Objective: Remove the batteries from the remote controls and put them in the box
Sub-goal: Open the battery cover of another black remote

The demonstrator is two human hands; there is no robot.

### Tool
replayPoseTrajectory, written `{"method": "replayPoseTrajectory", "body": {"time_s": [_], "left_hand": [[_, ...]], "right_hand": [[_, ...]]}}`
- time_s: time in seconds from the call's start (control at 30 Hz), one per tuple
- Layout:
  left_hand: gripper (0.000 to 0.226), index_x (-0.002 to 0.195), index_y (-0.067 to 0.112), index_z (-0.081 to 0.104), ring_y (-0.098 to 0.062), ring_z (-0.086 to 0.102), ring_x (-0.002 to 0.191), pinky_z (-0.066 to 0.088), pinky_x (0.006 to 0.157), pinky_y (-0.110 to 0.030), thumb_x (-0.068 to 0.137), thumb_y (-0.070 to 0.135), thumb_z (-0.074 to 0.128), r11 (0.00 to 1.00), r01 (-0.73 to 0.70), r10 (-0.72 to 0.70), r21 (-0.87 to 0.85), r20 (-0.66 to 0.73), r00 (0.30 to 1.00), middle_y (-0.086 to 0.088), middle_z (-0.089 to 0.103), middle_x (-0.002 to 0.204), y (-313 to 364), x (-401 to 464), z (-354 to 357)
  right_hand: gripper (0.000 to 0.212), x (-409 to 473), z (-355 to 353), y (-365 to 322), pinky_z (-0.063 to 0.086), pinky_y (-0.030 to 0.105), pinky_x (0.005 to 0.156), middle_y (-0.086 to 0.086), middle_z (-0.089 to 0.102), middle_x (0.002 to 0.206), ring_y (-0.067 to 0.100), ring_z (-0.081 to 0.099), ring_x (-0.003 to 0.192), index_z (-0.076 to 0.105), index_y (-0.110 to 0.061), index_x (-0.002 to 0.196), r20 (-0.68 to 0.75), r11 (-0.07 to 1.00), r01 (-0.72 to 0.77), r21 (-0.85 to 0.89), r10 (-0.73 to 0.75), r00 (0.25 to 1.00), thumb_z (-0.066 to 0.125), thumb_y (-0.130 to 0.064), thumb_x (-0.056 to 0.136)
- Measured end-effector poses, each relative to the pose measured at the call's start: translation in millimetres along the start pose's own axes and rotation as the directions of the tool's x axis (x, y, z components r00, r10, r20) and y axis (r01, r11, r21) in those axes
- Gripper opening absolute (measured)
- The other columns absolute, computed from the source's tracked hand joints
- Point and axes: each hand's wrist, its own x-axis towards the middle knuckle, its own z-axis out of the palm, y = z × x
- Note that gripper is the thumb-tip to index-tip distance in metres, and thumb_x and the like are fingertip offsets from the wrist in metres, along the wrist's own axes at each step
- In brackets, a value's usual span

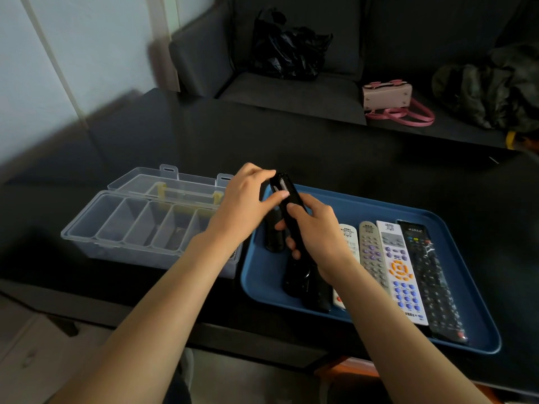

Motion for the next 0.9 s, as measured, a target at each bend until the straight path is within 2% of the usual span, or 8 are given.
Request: {"method": "replayPoseTrajectory", "body": {"time_s": [0.07, 0.23, 0.43, 0.5, 0.57, 0.7, 0.8, 0.9], "left_hand": [[0.05, 0.124, 0.007, 0.057, -0.005, 0.045, 0.085, 0.027, 0.08, -0.008, 0.081, 0.029, 0.068, 0.999, -0.032, 0.032, 0.009, 0.017, 0.999, -0.008, 0.056, 0.111, -2, 0, -3], [0.049, 0.121, 0.004, 0.059, -0.002, 0.036, 0.071, 0.028, 0.074, -0.007, 0.079, 0.026, 0.07, 0.998, -0.063, 0.063, 0.001, 0.001, 0.998, -0.011, 0.059, 0.106, -5, 0, -8], [0.048, 0.122, 0.004, 0.059, -0.01, 0.05, 0.088, 0.029, 0.076, -0.009, 0.08, 0.027, 0.069, 0.996, -0.066, 0.065, 0.053, 0.02, 0.998, -0.012, 0.059, 0.108, -7, -1, -12], [0.048, 0.124, 0.003, 0.057, -0.02, 0.057, 0.098, 0.036, 0.078, -0.014, 0.083, 0.027, 0.067, 0.994, -0.079, 0.076, 0.08, 0.049, 0.996, -0.014, 0.059, 0.111, -6, -2, -11], [0.047, 0.127, 0.003, 0.054, -0.026, 0.057, 0.103, 0.043, 0.086, -0.025, 0.087, 0.026, 0.062, 0.988, -0.085, 0.073, 0.131, 0.095, 0.993, -0.016, 0.057, 0.116, -4, -3, -9], [0.04, 0.128, 0.005, 0.054, -0.032, 0.06, 0.1, 0.051, 0.085, -0.044, 0.092, 0.022, 0.055, 0.972, -0.131, 0.112, 0.193, 0.108, 0.988, -0.018, 0.057, 0.116, -1, -6, -3], [0.04, 0.132, 0.007, 0.049, -0.033, 0.061, 0.099, 0.051, 0.084, -0.044, 0.096, 0.023, 0.046, 0.952, -0.139, 0.097, 0.274, 0.161, 0.982, -0.018, 0.055, 0.12, -1, -7, -1], [0.036, 0.125, 0.001, 0.055, -0.037, 0.063, 0.095, 0.053, 0.08, -0.047, 0.095, 0.019, 0.046, 0.96, -0.171, 0.144, 0.22, 0.134, 0.98, -0.022, 0.06, 0.115, -2, -7, -1]], "right_hand": [[0.02, -1, 1, 1, 0.037, 0.027, 0.04, 0.007, 0.063, 0.074, 0.014, 0.047, 0.047, 0.059, -0.022, 0.109, 0.006, 1.0, 0.009, -0.006, -0.009, 1.0, 0.044, -0.019, 0.098], [0.021, -2, 3, 0, 0.037, 0.026, 0.039, 0.006, 0.063, 0.074, 0.012, 0.047, 0.046, 0.058, -0.023, 0.113, 0.022, 0.999, 0.03, -0.027, -0.029, 0.999, 0.044, -0.019, 0.099], [0.019, -1, 7, 2, 0.037, 0.025, 0.037, 0.007, 0.064, 0.073, 0.013, 0.047, 0.045, 0.059, -0.023, 0.108, 0.017, 0.993, 0.065, -0.103, -0.063, 0.998, 0.044, -0.017, 0.098], [0.018, -1, 7, 3, 0.038, 0.025, 0.037, 0.006, 0.064, 0.072, 0.012, 0.047, 0.045, 0.059, -0.024, 0.106, 0.006, 0.989, 0.067, -0.134, -0.067, 0.998, 0.044, -0.018, 0.097], [0.017, -2, 8, 3, 0.038, 0.025, 0.037, 0.005, 0.064, 0.071, 0.011, 0.047, 0.044, 0.059, -0.025, 0.103, -0.003, 0.986, 0.066, -0.153, -0.067, 0.998, 0.044, -0.018, 0.098], [0.016, 0, 10, 2, 0.039, 0.024, 0.037, 0.007, 0.064, 0.073, 0.011, 0.047, 0.044, 0.059, -0.023, 0.1, -0.029, 0.986, 0.053, -0.155, -0.058, 0.998, 0.044, -0.018, 0.097], [0.017, 1, 11, 1, 0.039, 0.024, 0.037, 0.008, 0.063, 0.073, 0.013, 0.048, 0.045, 0.059, -0.019, 0.103, -0.033, 0.988, 0.036, -0.15, -0.042, 0.999, 0.044, -0.017, 0.097], [0.016, 2, 11, 1, 0.038, 0.024, 0.038, 0.007, 0.061, 0.071, 0.013, 0.047, 0.045, 0.06, -0.016, 0.1, -0.027, 0.995, 0.01, -0.103, -0.013, 1.0, 0.044, -0.017, 0.097]]}}
